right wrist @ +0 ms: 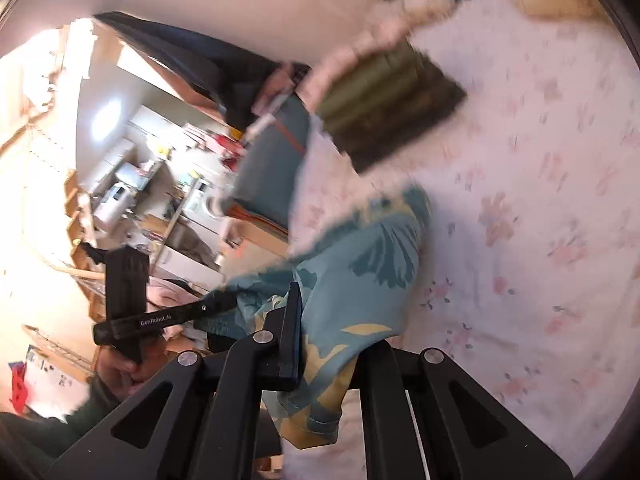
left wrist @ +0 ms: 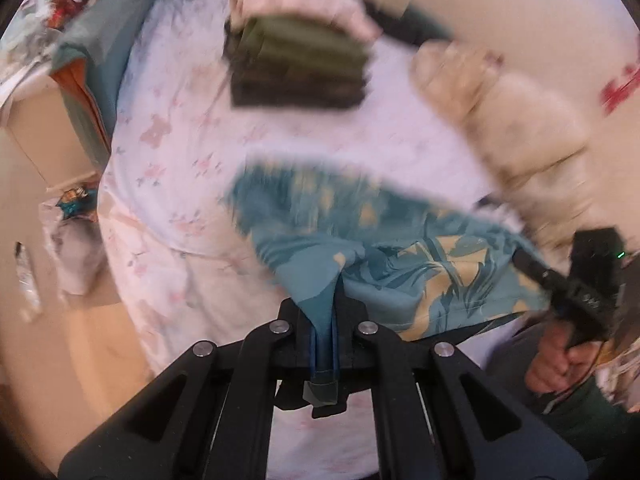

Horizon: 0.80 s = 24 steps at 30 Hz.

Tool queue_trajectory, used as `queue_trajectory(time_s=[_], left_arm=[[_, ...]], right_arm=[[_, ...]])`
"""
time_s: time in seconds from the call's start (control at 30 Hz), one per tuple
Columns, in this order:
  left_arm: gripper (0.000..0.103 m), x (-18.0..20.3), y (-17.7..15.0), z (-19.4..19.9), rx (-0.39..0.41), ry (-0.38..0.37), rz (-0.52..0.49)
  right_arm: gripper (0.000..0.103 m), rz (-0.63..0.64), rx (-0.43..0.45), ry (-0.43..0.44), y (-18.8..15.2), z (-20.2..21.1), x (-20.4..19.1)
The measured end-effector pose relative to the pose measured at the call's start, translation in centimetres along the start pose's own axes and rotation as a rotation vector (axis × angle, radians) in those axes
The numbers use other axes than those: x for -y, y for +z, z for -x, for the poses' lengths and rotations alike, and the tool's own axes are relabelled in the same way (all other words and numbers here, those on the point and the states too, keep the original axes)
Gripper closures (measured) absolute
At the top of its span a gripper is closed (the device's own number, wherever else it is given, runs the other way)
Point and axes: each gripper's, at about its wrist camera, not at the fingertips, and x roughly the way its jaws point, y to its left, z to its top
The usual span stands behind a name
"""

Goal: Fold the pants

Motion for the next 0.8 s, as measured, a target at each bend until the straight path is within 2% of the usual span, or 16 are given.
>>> queue_trajectory(time_s=[0.03,0.13,0.27,0.4,0.47,0.53,0.6,0.67,0.73,0.8], left_arm=[[0.1,1.0,-0.6,1.6,0.047,-0.028,-0.013],[0.1,2.7,-2.4,4.2,0.115,-0.072,-0.043],[0.1,3.4,-2.1,5.5,0.136,-0.121,0.011],[0.1,3.6,1.3,5.7,0.18,-0.078,0.0],[0.1,3.4,3.9,4.8,0.179,-0.027,0.023],[0.1,3.4,6.7,4.4,0.203,0.022,0.059],[0.099,3.4,9.0,5.0,0.252,0.029,0.071],[0.099,3.8,10.4,6.8,0.347,0.037,0.065],[0.099,4.3,10.5,8.1,0.399,0.017,0.044],[0.099,4.4,9.4,8.4,0.42,0.014,0.013]], right_arm=[[0.096,0.01,0.013,0.007,0.2,1.4,-0.8],[0.096,-0.004,0.073,0.087,0.8,5.9,-2.6],[0.096,0.008,0.127,0.119,1.2,8.2,-4.4],[0.096,0.02,0.134,0.066,2.9,8.6,-5.3],[0.096,0.04,0.111,-0.021,5.6,7.2,-5.8],[0.096,0.055,0.1,-0.063,8.3,6.3,-6.3],[0.096,0.087,0.111,-0.113,11.5,5.5,-7.1],[0.096,0.121,0.133,-0.112,13.4,5.5,-8.1],[0.096,0.179,0.179,-0.093,14.5,6.2,-9.5],[0.096,0.177,0.201,-0.059,14.1,7.0,-9.7]])
